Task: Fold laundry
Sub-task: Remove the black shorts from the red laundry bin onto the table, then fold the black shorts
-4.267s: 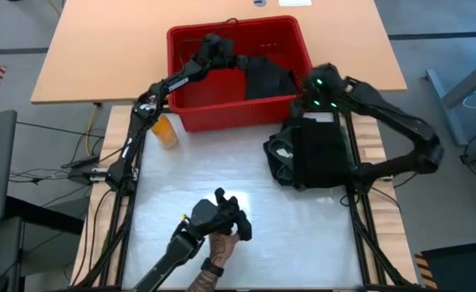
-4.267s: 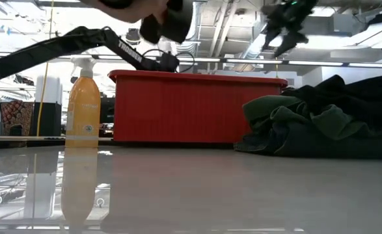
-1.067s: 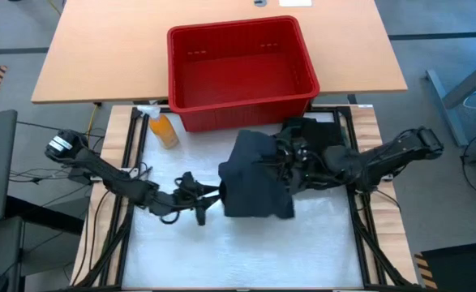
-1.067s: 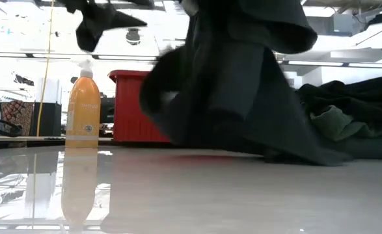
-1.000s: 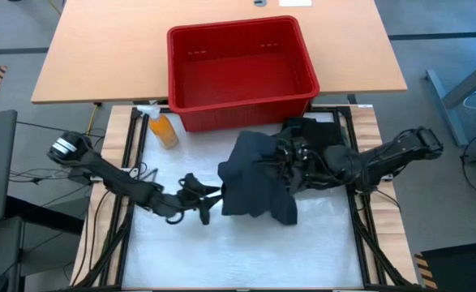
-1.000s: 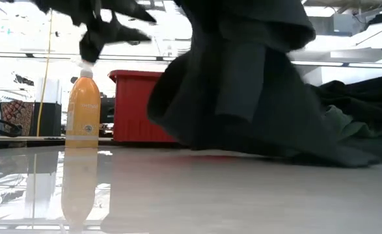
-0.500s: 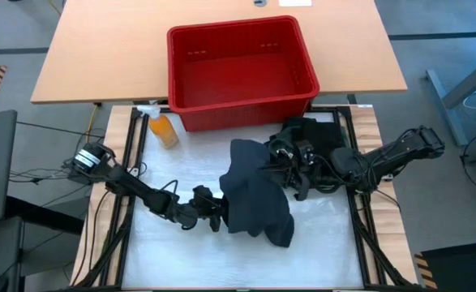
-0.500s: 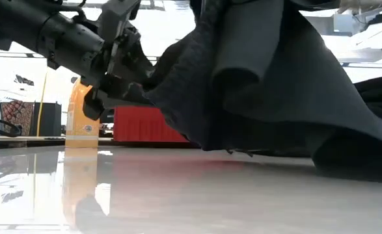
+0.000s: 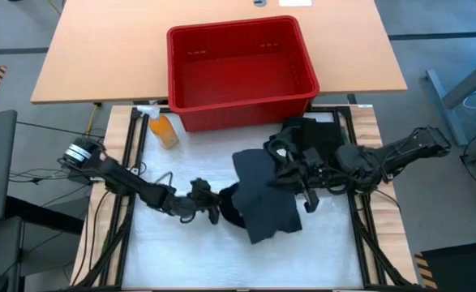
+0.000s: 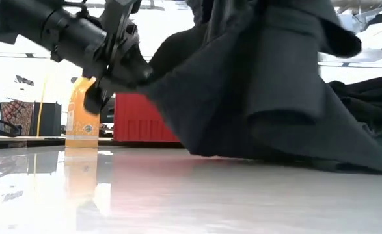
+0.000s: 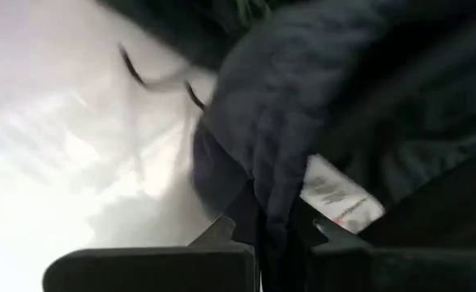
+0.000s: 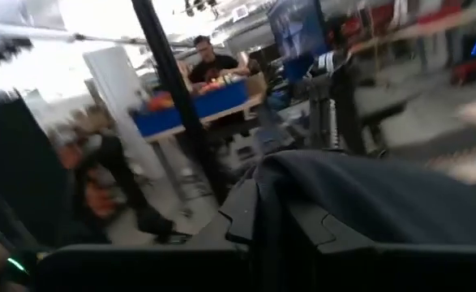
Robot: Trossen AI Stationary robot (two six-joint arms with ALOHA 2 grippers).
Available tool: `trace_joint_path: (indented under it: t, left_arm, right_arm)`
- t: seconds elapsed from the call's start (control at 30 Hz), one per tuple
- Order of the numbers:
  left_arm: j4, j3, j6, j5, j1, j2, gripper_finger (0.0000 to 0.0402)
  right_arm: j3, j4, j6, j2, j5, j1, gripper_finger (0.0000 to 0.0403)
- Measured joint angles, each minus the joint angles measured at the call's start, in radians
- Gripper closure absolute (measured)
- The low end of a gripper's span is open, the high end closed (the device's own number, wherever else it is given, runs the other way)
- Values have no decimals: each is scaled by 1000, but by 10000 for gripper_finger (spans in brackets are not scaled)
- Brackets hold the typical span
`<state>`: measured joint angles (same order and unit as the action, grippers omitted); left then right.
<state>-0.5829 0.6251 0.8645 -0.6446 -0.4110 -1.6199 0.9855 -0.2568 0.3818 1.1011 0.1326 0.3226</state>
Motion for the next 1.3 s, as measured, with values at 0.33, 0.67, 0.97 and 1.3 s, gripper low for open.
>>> trace_joint_path:
  t: [0.33,0.67,0.97,1.3]
  left_arm:
    - [333,84,-462,-80,222,581,401]
    - [927,341,-459,28,222,813,401]
    - [1160,159,45,98,25,569,401]
    - [1167,132,116,120,-49,376,401]
  right_arm:
    - [83,-42,-449,-1,-150,-250,354]
    - [386,783,-375,136,-455,-233,353]
    - [283,1124,-140,427,-447,-90,270]
    - [279,1133,-26,537,-358,95,179]
